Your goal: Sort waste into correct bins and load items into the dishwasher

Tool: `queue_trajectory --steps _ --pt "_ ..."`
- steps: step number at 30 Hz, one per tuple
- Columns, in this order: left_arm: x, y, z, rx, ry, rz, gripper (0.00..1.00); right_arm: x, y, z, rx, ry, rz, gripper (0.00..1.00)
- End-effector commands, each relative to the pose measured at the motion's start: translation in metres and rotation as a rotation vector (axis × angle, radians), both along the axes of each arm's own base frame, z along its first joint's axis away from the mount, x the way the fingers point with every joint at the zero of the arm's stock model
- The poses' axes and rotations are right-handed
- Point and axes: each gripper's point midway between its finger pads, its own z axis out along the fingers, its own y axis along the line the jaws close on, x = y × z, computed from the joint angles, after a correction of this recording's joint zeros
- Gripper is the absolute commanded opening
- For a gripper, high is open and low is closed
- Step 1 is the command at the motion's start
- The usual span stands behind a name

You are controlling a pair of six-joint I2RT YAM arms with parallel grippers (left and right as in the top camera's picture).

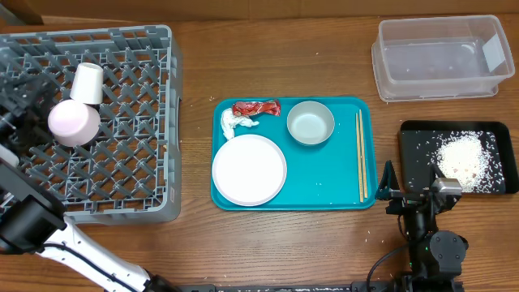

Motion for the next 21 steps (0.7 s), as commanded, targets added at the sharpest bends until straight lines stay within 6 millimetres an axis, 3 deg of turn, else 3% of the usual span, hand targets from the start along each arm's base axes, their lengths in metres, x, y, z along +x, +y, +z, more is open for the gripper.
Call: queue_trajectory --steps 1,4,5,7,9,10,13,21 --pt "-0.011 0.006 0.019 -0.049 0.008 -0.022 1.00 0.000 0.002 -0.002 -0.007 -0.004 0.008 1.00" --pt "-0.017 0.011 0.043 -0.013 -0.029 -0.016 0.99 0.000 0.002 -0.002 -0.007 -0.004 0.008 1.00" --pt "-0.018 0.010 0.052 0.007 -0.045 -0.015 0.94 0.000 0.002 -0.002 -0.007 -0.004 0.008 1.00" --pt "-0.019 0.006 0.072 0.055 -0.086 -0.020 0.71 0.000 0.002 -0.002 -0.007 -0.004 0.008 1.00" --pt "-0.018 -0.005 0.094 0.105 -0.129 -0.036 0.16 0.000 0.002 -0.002 -0.007 -0.004 0.008 1.00" --pt "-0.017 -0.011 0.104 0.120 -0.144 -0.045 0.04 0.000 0.002 -0.002 -0.007 -0.004 0.008 1.00" --pt "-0.011 -0.038 0.133 0.160 -0.193 -0.084 0.04 0.000 0.002 -0.002 -0.007 -0.004 0.008 1.00" --pt "0.017 -0.142 0.194 0.219 -0.341 -0.212 0.04 0.000 0.002 -0.002 -0.007 -0.004 0.008 1.00"
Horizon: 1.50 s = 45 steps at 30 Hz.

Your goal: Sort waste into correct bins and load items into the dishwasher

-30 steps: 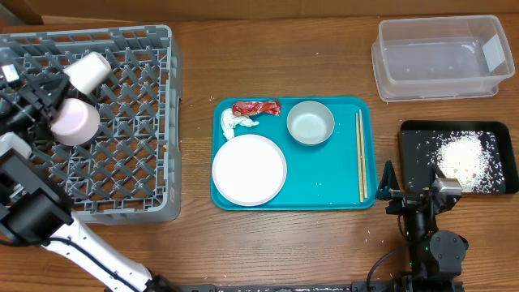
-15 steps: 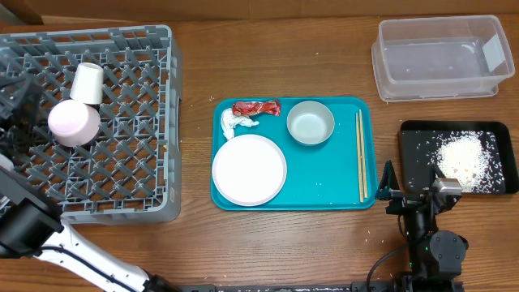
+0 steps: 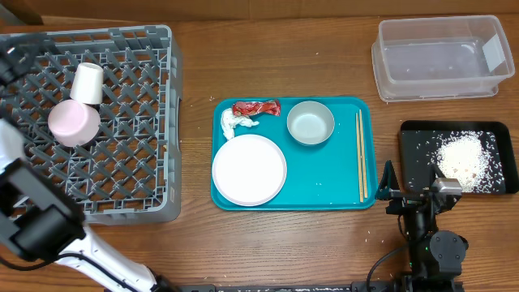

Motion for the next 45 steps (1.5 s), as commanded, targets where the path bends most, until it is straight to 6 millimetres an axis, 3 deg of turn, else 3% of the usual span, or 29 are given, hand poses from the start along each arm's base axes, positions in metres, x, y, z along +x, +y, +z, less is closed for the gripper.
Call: queue_trajectory --steps 1,5,9,10,11,12,16,23,26,30,34,36,39,42,45 --pt "0.012 -0.046 0.032 -0.002 -0.061 -0.038 0.04 0.000 0.002 -0.002 -0.007 -0.004 0.008 1.00" --pt "0.033 -0.082 0.036 0.035 -0.153 -0.039 0.04 0.000 0.002 -0.002 -0.007 -0.004 0.008 1.00" --pt "0.057 -0.110 0.014 0.089 -0.159 -0.030 0.07 0.000 0.002 -0.002 -0.007 -0.004 0.008 1.00" --pt "0.059 -0.118 0.008 0.106 -0.156 -0.046 0.37 0.000 0.002 -0.002 -0.007 -0.004 0.008 1.00" --pt "0.059 -0.125 0.003 0.114 -0.149 -0.065 0.78 0.000 0.002 -0.002 -0.007 -0.004 0.008 1.00" --pt "0.057 -0.130 -0.002 0.120 -0.138 -0.092 1.00 0.000 0.002 -0.002 -0.007 -0.004 0.008 1.00" --pt "0.052 -0.134 -0.006 0.118 -0.121 -0.136 1.00 0.000 0.002 -0.002 -0.007 -0.004 0.008 1.00" --pt "0.041 -0.133 0.011 0.088 -0.129 -0.171 1.00 0.000 0.002 -0.002 -0.007 -0.004 0.008 1.00" --pt "0.043 -0.123 0.011 0.086 -0.127 -0.135 1.00 0.000 0.002 -0.002 -0.007 -0.004 0.008 1.00" --pt "0.055 -0.084 -0.011 0.035 -0.004 0.003 1.00 0.000 0.002 -0.002 -0.007 -0.004 0.008 1.00" --pt "0.054 -0.039 -0.062 0.043 0.209 0.187 1.00 0.000 0.002 -0.002 -0.007 -0.004 0.008 1.00" --pt "0.042 -0.017 -0.095 0.158 0.347 0.332 1.00 0.000 0.002 -0.002 -0.007 -0.004 0.008 1.00" --pt "0.005 0.029 -0.128 0.548 0.545 0.587 1.00 0.000 0.002 -0.002 -0.007 -0.004 0.008 1.00" --pt "-0.014 0.049 -0.109 0.824 0.525 0.672 1.00 0.000 0.002 -0.002 -0.007 -0.004 0.008 1.00" --pt "-0.017 0.049 -0.076 0.760 0.474 0.741 1.00 0.000 0.002 -0.002 -0.007 -0.004 0.008 1.00"
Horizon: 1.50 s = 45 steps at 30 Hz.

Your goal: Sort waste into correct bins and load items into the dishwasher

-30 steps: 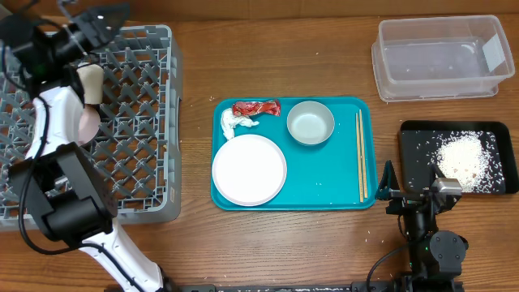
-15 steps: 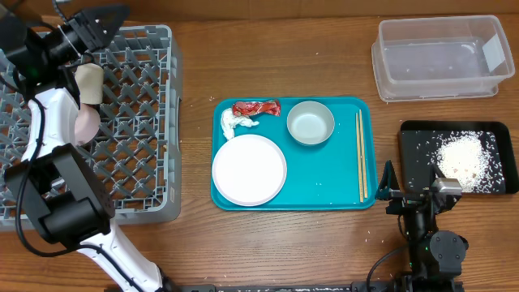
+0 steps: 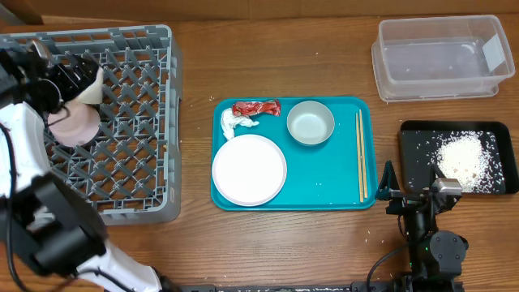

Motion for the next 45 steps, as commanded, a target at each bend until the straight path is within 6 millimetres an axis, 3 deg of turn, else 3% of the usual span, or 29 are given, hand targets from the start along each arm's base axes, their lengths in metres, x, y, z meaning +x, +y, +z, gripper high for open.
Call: queue_trajectory --steps 1,2,3,5,8,10,11,12,17,24,31,37,45 --pt "-0.010 0.021 0.064 0.262 -0.088 0.058 1.00 0.000 0.002 -0.002 -0.007 -0.003 0.008 1.00" --pt "-0.010 0.020 0.068 0.262 -0.099 0.052 1.00 0.000 0.002 -0.002 -0.007 -0.003 0.008 1.00" --pt "-0.010 0.019 0.069 0.269 -0.099 0.047 0.91 0.000 0.002 -0.002 -0.007 -0.003 0.008 1.00" --pt "-0.015 0.017 0.057 0.302 -0.038 0.034 0.19 0.000 0.002 -0.002 -0.007 -0.003 0.008 1.00" --pt "-0.030 0.033 0.022 0.392 0.147 0.105 0.04 0.000 0.002 -0.002 -0.007 -0.003 0.008 1.00" --pt "-0.041 0.042 -0.008 0.453 0.289 0.113 0.04 0.000 0.002 -0.002 -0.007 -0.003 0.008 1.00" --pt "-0.045 0.038 -0.032 0.447 0.367 0.075 0.04 0.000 0.002 -0.002 -0.007 -0.003 0.008 1.00" --pt "-0.046 0.035 -0.043 0.432 0.397 0.060 0.04 0.000 0.002 -0.002 -0.007 -0.003 0.008 1.00" --pt "-0.043 0.032 -0.077 0.398 0.458 0.029 0.04 0.000 0.002 -0.002 -0.007 -0.003 0.008 1.00" --pt "-0.033 0.034 -0.094 0.389 0.453 0.020 0.04 0.000 0.002 -0.002 -0.007 -0.003 0.008 1.00" --pt "-0.011 0.018 -0.095 0.313 0.346 -0.049 0.04 0.000 0.002 -0.002 -0.007 -0.003 0.008 1.00" --pt "-0.009 0.020 -0.097 0.315 0.343 -0.046 0.04 0.000 0.002 -0.002 -0.007 -0.003 0.008 1.00" --pt "-0.011 0.020 -0.121 0.296 0.386 -0.056 0.04 0.000 0.002 -0.002 -0.007 -0.003 0.008 1.00"
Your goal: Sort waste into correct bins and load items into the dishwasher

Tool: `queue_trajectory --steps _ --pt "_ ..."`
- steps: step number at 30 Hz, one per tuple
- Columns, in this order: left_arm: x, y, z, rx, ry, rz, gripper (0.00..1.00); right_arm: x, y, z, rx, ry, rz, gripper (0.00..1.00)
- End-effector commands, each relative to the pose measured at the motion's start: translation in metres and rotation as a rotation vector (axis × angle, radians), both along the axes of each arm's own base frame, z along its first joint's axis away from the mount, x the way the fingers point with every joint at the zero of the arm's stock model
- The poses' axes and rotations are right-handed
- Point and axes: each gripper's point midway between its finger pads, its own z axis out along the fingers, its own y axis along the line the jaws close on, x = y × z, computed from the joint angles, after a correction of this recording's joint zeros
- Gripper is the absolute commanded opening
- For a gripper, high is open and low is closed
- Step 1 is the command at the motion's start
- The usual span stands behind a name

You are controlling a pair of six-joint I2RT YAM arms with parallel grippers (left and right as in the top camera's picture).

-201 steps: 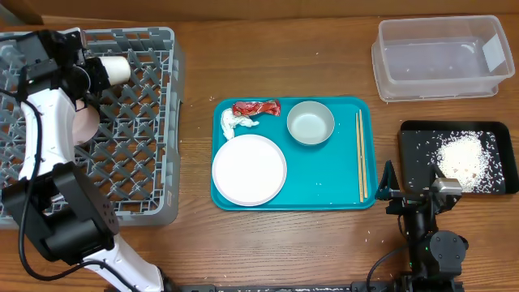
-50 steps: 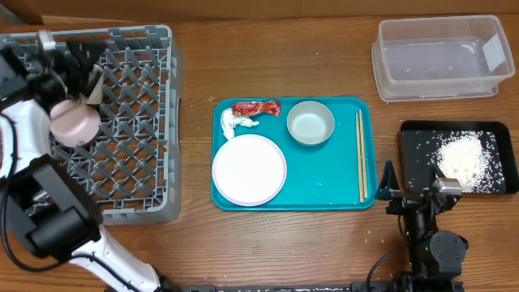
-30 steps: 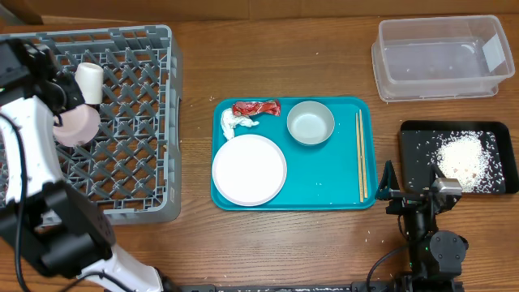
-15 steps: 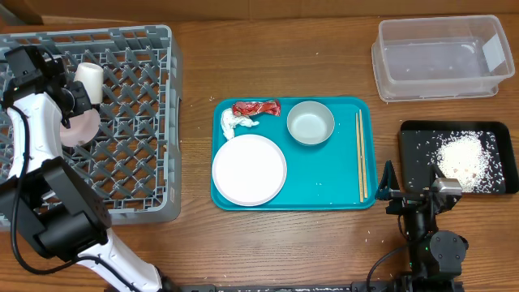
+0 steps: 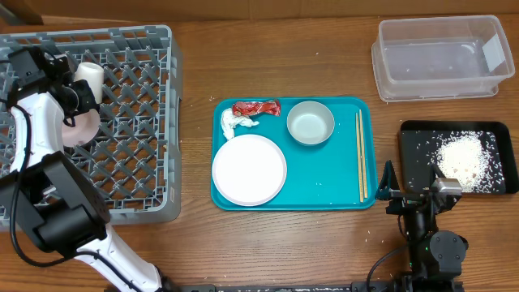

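Observation:
A grey dish rack (image 5: 130, 203) on the left holds a white cup (image 5: 89, 75) and a pink cup (image 5: 84, 130). My left gripper (image 5: 73, 83) reaches over the rack, its dark fingers right at the white cup's left side; the overhead view does not show whether they grip it. The teal tray (image 5: 324, 178) carries a white plate (image 5: 249, 169), a pale bowl (image 5: 310, 122), chopsticks (image 5: 360, 154), a red wrapper (image 5: 256, 107) and a crumpled tissue (image 5: 235, 122). My right gripper (image 5: 388, 177) rests shut at the tray's right edge.
A clear plastic bin (image 5: 442, 57) stands at the back right. In front of it lies a black tray (image 5: 422, 138) with spilled rice (image 5: 461, 158). The left arm's body crosses the rack's left side.
My left gripper has shifted slightly right and down over the rack and now sits against the white cup, which stands a little differently. The right arm and tray items are unchanged.
The left arm first lay at the rack's far left edge, away from both cups, then even further out. Later its gripper was over the rack's back left by the white cup, and now it is against that cup. The right arm stayed parked.

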Motion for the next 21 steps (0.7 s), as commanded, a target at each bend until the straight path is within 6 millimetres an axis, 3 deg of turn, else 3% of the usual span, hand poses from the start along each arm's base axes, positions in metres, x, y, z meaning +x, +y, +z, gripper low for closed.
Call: queue_trajectory --steps 1,6,11,15,20,21 --pt "0.000 -0.003 -0.023 -0.012 0.045 -0.029 0.04 0.000 0.002 -0.002 -0.006 -0.003 0.008 1.00" --pt "-0.003 0.005 -0.026 0.025 0.066 0.000 0.04 0.000 0.002 -0.002 -0.006 -0.003 0.008 1.00" --pt "-0.002 0.008 -0.009 0.031 0.033 0.037 0.04 0.000 0.002 -0.002 -0.006 -0.003 0.008 1.00" --pt "0.003 0.001 0.020 0.010 -0.044 0.034 0.04 0.000 0.002 -0.002 -0.006 -0.003 0.008 1.00" --pt "0.014 -0.014 0.074 -0.022 -0.203 -0.012 0.04 0.000 0.002 -0.002 -0.006 -0.003 0.008 1.00" --pt "0.018 -0.020 0.092 -0.036 -0.257 -0.024 0.04 0.000 0.002 -0.002 -0.006 -0.003 0.008 1.00"
